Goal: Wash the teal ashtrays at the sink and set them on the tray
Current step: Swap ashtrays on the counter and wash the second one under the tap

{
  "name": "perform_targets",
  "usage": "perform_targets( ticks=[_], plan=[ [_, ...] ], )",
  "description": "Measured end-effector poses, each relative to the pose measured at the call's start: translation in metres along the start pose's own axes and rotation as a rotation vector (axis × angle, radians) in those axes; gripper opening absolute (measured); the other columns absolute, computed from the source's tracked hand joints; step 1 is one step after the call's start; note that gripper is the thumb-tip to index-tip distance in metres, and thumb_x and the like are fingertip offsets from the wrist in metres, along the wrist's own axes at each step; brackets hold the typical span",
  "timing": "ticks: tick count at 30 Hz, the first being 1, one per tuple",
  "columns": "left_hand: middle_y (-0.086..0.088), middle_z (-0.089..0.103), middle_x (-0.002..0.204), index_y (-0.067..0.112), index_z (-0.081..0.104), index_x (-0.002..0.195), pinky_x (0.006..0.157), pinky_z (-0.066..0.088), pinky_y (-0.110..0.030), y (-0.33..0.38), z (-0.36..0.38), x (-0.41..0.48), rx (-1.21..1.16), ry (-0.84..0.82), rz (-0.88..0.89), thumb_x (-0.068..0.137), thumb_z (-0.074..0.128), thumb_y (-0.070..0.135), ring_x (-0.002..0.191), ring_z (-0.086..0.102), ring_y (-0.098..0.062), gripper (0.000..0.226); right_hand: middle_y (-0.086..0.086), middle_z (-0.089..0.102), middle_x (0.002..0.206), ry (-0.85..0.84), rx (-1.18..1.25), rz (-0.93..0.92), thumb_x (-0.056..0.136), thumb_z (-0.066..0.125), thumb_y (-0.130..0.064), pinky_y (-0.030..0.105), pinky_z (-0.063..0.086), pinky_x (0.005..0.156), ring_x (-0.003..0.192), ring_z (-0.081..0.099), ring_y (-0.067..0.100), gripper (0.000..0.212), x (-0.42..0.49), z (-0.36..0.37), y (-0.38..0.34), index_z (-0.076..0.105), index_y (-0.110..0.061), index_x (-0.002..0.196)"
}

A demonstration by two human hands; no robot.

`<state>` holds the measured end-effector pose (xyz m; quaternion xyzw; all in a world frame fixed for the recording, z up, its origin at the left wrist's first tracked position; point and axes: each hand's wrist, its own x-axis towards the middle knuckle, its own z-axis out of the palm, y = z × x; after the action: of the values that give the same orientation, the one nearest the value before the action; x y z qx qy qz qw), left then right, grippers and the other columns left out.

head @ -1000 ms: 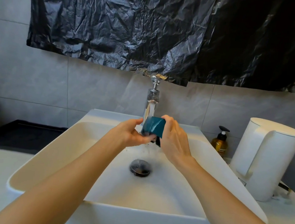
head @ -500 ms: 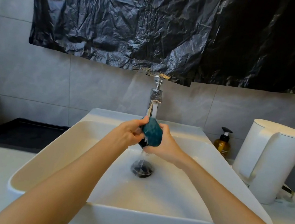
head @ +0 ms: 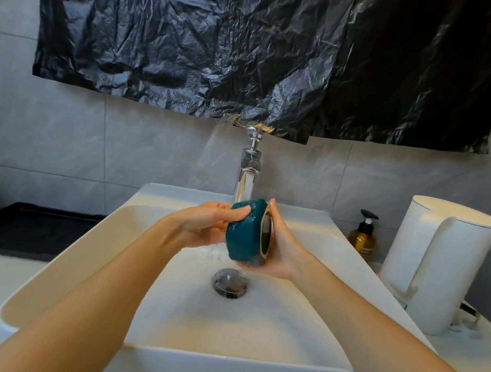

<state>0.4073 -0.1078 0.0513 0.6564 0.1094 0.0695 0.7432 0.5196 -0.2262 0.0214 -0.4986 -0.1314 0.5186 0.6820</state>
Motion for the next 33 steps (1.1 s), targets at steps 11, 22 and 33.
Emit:
perform_targets(
  ticks=[11, 22, 33],
  plan=[
    [-0.009, 0.036, 0.125, 0.02, 0.041, 0.129, 0.093, 0.04, -0.03, -0.018, 0.05, 0.026, 0.338, 0.436, 0.174, 0.101, 0.031, 0.035, 0.099, 0.048, -0.019, 0.034, 0.017, 0.068, 0.111, 0.264, 0.017, -0.097, 0.073, 0.054, -0.077, 0.039, 0.056, 0.067, 0.095, 0.066, 0.032, 0.079, 0.021, -0.002, 0.002, 0.06, -0.012, 0.117],
    [0.001, 0.049, 0.1, 0.015, 0.055, 0.106, 0.078, 0.037, -0.026, -0.019, 0.051, 0.028, 0.598, 0.461, 0.422, 0.101, 0.028, 0.026, 0.093, 0.046, -0.014, 0.029, 0.014, 0.068, 0.1, 0.335, -0.064, -0.074, 0.076, 0.058, -0.068, 0.04, 0.052, 0.077, 0.089, 0.063, 0.03, 0.063, 0.017, -0.002, -0.004, 0.062, -0.011, 0.104],
    [-0.009, 0.059, 0.104, 0.012, 0.059, 0.112, 0.079, 0.051, -0.029, -0.023, 0.047, 0.031, 0.453, 0.507, 0.363, 0.091, 0.051, 0.026, 0.094, 0.058, -0.021, 0.026, 0.013, 0.068, 0.104, 0.333, -0.04, -0.05, 0.072, 0.06, -0.072, 0.04, 0.051, 0.085, 0.097, 0.062, 0.03, 0.069, 0.018, 0.007, -0.001, 0.062, -0.013, 0.108]
  ],
)
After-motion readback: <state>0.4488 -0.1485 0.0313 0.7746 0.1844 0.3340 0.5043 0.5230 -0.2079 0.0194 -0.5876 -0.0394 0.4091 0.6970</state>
